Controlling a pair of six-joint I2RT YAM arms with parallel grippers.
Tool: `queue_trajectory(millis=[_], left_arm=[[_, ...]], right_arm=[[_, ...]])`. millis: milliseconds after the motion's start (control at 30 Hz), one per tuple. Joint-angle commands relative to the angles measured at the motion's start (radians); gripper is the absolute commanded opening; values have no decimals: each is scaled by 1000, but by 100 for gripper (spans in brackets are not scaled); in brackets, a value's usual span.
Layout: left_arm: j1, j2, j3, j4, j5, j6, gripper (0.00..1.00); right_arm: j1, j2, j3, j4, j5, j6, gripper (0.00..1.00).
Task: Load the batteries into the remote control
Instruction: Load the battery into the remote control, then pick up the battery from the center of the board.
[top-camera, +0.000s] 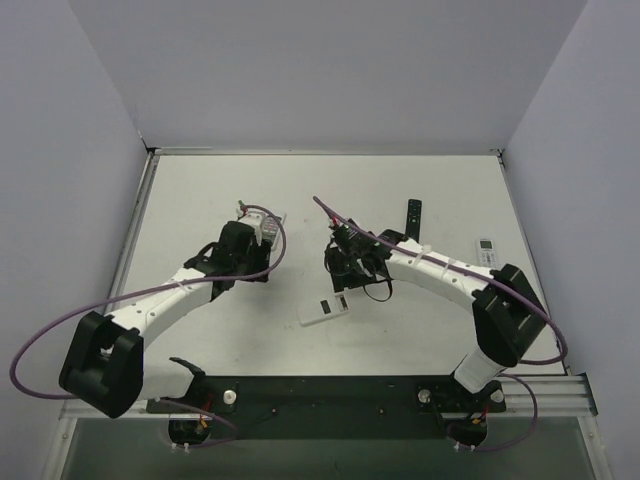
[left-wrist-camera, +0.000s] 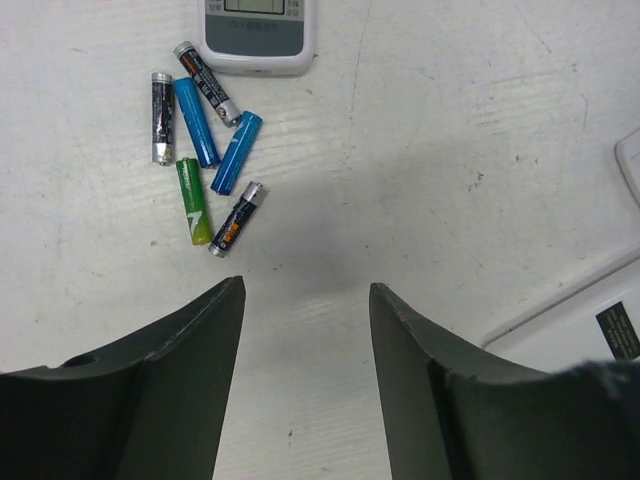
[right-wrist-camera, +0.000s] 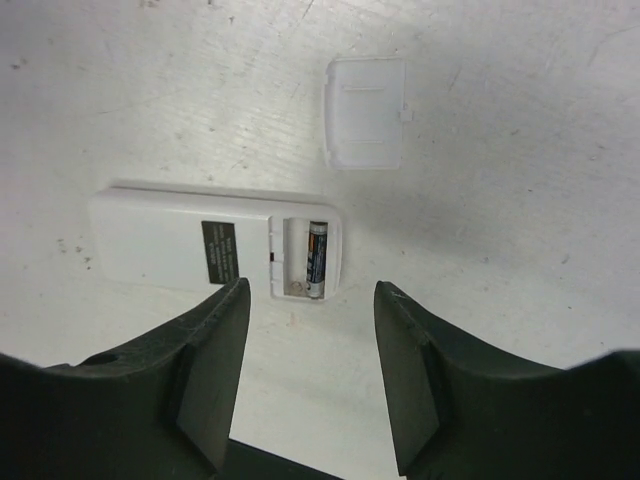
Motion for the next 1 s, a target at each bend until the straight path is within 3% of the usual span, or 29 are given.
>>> queue_trajectory(millis=[0, 467, 967], left_arm=[[24, 107, 167, -67, 48, 79, 61], [66, 421, 434, -327, -2, 192, 44], [66, 555, 511, -400, -14, 233, 37]], right_arm=[[6, -112, -34, -32, 43, -30, 49], [-62, -296, -169, 5, 108, -38, 49], [-109, -314, -218, 29, 79, -44, 48]])
